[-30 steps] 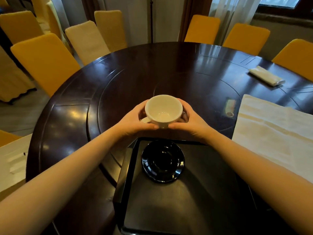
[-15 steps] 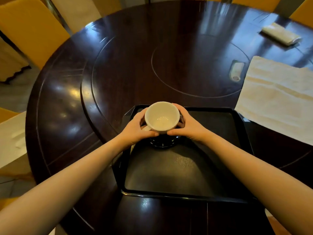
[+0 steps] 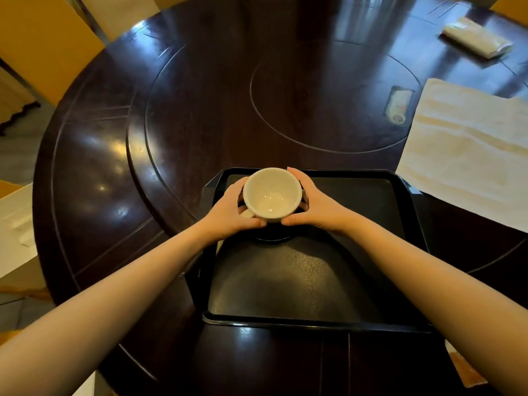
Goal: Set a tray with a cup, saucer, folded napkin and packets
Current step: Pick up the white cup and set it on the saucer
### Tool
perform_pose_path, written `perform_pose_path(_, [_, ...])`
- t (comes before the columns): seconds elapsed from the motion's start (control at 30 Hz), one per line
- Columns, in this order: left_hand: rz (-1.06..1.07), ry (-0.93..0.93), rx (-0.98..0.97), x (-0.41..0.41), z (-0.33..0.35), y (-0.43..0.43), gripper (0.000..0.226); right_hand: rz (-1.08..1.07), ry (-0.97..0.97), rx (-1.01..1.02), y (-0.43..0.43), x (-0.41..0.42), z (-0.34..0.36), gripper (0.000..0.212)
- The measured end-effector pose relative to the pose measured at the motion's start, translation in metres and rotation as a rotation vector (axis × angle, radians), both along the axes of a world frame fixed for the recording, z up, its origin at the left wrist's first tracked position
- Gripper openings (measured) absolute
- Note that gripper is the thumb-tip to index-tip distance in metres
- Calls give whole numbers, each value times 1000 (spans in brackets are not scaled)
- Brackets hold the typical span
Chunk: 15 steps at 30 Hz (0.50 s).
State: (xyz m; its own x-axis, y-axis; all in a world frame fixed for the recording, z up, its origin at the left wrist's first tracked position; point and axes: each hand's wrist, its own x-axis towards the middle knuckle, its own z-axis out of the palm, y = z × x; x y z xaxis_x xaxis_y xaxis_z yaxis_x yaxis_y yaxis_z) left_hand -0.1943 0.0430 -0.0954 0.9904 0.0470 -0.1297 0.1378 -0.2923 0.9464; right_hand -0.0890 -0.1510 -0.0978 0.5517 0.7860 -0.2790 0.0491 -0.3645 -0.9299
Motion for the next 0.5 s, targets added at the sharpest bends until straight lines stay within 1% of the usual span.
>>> perform_pose_path(0.07, [-18, 23, 24, 2, 2, 2, 81, 20, 8, -20, 0, 3, 1, 107])
perform_pose_path(0.17, [-32, 98, -5, 4, 2, 6, 86, 45, 11, -46, 0, 6, 2, 109])
perform_pose_path(0.23, [-81, 197, -59, 6, 6, 14, 93, 55, 20, -67, 0, 9, 4, 110])
perform_pose_path(0.33, [-172, 379, -128, 8, 16, 30, 103, 83, 81, -95, -2, 17, 11, 111])
perform_pose_path(0.37, [-181, 408, -126, 10, 20, 35, 101, 90, 107, -103, -3, 21, 15, 110])
perform_pose_path(0.4, [-170, 412, -117, 12, 25, 38, 95, 95, 128, -113, -4, 24, 19, 109])
perform_pose_path(0.5, [-4, 359, -124, 25, 44, 41, 62, 122, 127, -165, -11, 36, 36, 105])
